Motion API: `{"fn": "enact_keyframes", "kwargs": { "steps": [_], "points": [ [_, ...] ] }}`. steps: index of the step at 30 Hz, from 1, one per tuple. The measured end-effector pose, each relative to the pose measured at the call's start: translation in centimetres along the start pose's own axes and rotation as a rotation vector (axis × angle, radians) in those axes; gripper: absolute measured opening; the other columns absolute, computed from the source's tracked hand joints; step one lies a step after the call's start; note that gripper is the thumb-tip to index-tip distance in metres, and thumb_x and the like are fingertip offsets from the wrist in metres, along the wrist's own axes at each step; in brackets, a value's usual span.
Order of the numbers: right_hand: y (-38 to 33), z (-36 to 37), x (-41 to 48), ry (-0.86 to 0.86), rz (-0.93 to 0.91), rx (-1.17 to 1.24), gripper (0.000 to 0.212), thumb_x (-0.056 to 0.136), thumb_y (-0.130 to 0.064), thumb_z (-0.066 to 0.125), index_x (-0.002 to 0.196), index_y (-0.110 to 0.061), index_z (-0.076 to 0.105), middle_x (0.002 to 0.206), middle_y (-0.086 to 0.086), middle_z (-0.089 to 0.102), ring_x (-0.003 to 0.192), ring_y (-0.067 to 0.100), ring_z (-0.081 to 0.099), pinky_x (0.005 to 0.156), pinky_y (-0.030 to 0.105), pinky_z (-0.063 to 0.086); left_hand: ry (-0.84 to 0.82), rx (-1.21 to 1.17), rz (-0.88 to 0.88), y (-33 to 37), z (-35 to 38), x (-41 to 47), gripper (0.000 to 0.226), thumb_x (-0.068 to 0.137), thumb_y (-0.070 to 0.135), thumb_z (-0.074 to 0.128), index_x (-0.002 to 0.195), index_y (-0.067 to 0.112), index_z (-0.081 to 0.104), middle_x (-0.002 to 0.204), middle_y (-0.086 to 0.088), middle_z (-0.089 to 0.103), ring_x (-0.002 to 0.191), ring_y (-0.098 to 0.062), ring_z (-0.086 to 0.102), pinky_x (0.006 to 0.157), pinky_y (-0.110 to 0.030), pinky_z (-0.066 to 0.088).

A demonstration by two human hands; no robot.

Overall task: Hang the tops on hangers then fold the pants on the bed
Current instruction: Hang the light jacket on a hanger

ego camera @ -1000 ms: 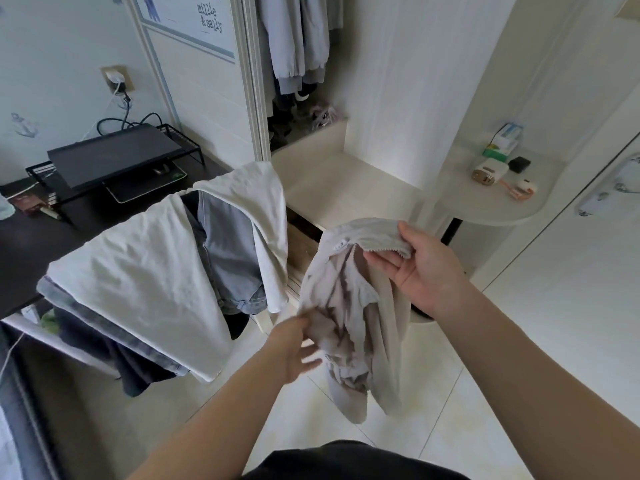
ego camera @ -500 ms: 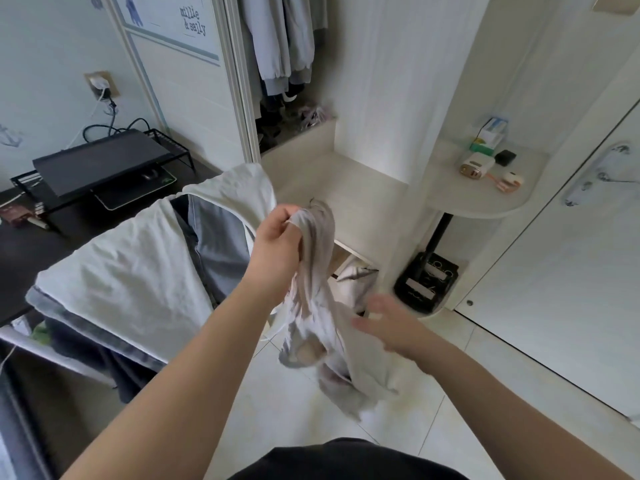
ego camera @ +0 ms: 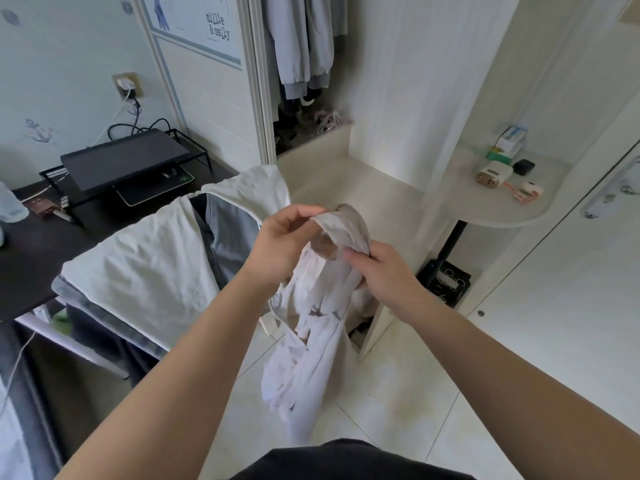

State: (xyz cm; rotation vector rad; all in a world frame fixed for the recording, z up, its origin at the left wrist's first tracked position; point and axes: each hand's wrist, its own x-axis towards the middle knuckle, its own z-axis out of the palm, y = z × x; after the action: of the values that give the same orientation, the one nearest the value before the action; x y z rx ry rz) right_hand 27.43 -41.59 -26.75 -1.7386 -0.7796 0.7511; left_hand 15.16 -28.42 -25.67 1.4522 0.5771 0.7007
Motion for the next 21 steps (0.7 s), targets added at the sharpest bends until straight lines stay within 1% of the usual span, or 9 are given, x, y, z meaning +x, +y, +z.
{"fn": "enact_keyframes", "kwargs": {
  "steps": [2,3,6,8,10,13,17,20,21],
  "points": [
    [-0.3,-0.2,-0.2,0.017,0.032,0.127,0.019,0.101,-0.025,0.059,0.104,-0.012,0.073,0.104,0.021,0.073,0.1,0.037,0.071,0.085,0.059,0.057,0.07,0.072,-0.113,-2.7,-0.7,-0.2,0.045,0.091,0.027,0.076,0.133,0.017,0.06,0.124,-0.001,0.065,0.101,-0.01,0.06,0.084,-0.022,0.05],
    [-0.5,-0.3,-0.3,0.022,0.037,0.177,0.017,0.101,-0.026,0.06,0.099,-0.019,0.076,0.103,0.017,0.075,0.099,0.034,0.072,0.085,0.059,0.057,0.101,0.131,-0.207,-4.3,-0.9,-0.6,0.063,0.086,0.039,0.079,0.141,0.022,0.053,0.132,0.006,0.057,0.111,-0.007,0.055,0.09,-0.022,0.048],
    [-1.1,-0.7,-0.6,-0.023,0.039,0.331,0.028,0.102,-0.025,0.058,0.089,-0.032,0.081,0.104,0.003,0.077,0.101,0.022,0.073,0.085,0.049,0.061,0.139,0.182,-0.572,-9.1,-1.5,-2.1,0.112,0.063,0.072,0.08,0.152,0.018,0.04,0.15,0.001,0.046,0.135,-0.026,0.049,0.111,-0.045,0.042],
    [-1.4,-1.1,-0.9,-0.081,0.05,0.437,0.032,0.103,-0.022,0.054,0.092,-0.032,0.082,0.108,-0.001,0.077,0.104,0.015,0.072,0.083,0.037,0.06,0.151,0.101,-0.82,-11.2,-1.6,-2.9,0.12,0.058,0.08,0.078,0.152,0.018,0.039,0.152,-0.006,0.045,0.135,-0.032,0.049,0.111,-0.052,0.039],
    [-1.6,-1.6,-1.3,-0.112,0.084,0.559,0.027,0.102,-0.018,0.052,0.108,-0.022,0.079,0.118,0.005,0.074,0.112,0.017,0.069,0.089,0.035,0.056,0.103,-0.077,-0.962,-12.2,-1.5,-3.2,0.106,0.058,0.076,0.082,0.143,0.02,0.05,0.141,-0.007,0.054,0.124,-0.031,0.056,0.108,-0.053,0.042],
    [-2.0,-2.4,-2.1,-0.135,0.149,0.753,0.044,0.093,-0.018,0.053,0.134,-0.004,0.061,0.134,0.015,0.065,0.128,0.027,0.059,0.108,0.042,0.045,0.083,-0.232,-0.948,-12.9,-0.8,-2.7,0.071,0.068,0.063,0.083,0.121,0.021,0.065,0.12,-0.007,0.065,0.114,-0.027,0.061,0.1,-0.049,0.042],
    [-2.5,-3.9,-2.6,-0.173,0.183,0.844,0.057,0.085,-0.023,0.055,0.138,-0.002,0.056,0.136,0.016,0.063,0.129,0.03,0.058,0.111,0.044,0.042,0.159,-0.043,-0.912,-13.4,0.9,-1.8,0.055,0.079,0.043,0.08,0.121,0.016,0.059,0.118,-0.004,0.065,0.116,-0.025,0.057,0.091,-0.044,0.039],
    [-2.6,-5.2,-2.7,-0.143,0.166,0.806,0.052,0.087,-0.023,0.056,0.134,-0.003,0.06,0.132,0.016,0.066,0.124,0.03,0.062,0.107,0.044,0.046,-0.05,-0.092,-0.928,-13.8,1.4,-1.6,0.028,0.083,0.018,0.076,0.109,0.008,0.069,0.092,-0.006,0.071,0.083,-0.021,0.065,0.073,-0.033,0.051],
    [-2.6,-5.6,-2.6,-0.106,0.16,0.8,0.047,0.09,-0.022,0.055,0.133,-0.003,0.061,0.13,0.015,0.067,0.123,0.03,0.063,0.106,0.044,0.047,-0.145,-0.171,-0.936,-13.5,1.5,-1.8,0.03,0.084,0.014,0.076,0.111,0.002,0.073,0.096,-0.011,0.074,0.084,-0.024,0.071,0.073,-0.033,0.058]
  ]
}}
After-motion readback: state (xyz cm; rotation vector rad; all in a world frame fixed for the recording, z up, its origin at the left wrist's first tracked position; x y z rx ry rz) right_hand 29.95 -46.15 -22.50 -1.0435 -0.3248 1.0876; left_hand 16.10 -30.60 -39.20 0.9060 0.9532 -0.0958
